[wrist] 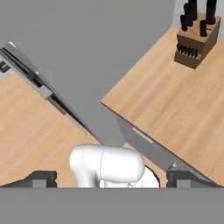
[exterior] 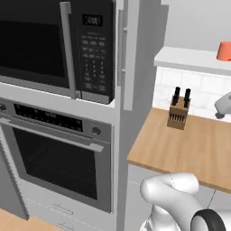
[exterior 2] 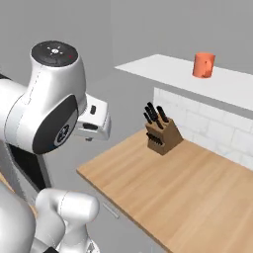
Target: Gather all objects into one cabinet and sort the glasses and bowls to opposite sides.
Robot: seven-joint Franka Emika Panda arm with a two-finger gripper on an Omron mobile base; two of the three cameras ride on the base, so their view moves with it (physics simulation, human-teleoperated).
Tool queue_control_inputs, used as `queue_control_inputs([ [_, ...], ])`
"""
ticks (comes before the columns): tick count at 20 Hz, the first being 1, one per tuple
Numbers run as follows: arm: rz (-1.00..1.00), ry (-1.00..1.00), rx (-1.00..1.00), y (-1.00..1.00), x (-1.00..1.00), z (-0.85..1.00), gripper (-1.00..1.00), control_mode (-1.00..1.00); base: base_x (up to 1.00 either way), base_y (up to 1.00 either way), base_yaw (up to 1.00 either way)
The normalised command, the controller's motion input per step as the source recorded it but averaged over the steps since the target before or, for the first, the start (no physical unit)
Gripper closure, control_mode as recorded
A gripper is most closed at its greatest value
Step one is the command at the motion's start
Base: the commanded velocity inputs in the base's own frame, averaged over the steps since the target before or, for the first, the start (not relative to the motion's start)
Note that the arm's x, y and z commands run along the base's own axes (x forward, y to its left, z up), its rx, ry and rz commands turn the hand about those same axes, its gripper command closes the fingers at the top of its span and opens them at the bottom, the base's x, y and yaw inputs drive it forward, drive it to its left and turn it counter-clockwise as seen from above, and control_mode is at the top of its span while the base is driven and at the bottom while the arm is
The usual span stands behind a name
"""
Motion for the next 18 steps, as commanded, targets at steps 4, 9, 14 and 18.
queue_control_inputs([
  [4, 0.00, 0.00, 0.00, 0.00, 0.00, 0.00, -1.00, 1.00, 0.06, -0.52, -0.26],
  [9, 0.00, 0.00, 0.00, 0.00, 0.00, 0.00, -1.00, 1.00, 0.35, -0.86, -0.73],
  [14, 0.00, 0.00, 0.00, 0.00, 0.00, 0.00, -1.00, 1.00, 0.32, -0.90, -0.71],
  [18, 0.00, 0.00, 0.00, 0.00, 0.00, 0.00, -1.00, 1.00, 0.23, -0.57, -0.35],
])
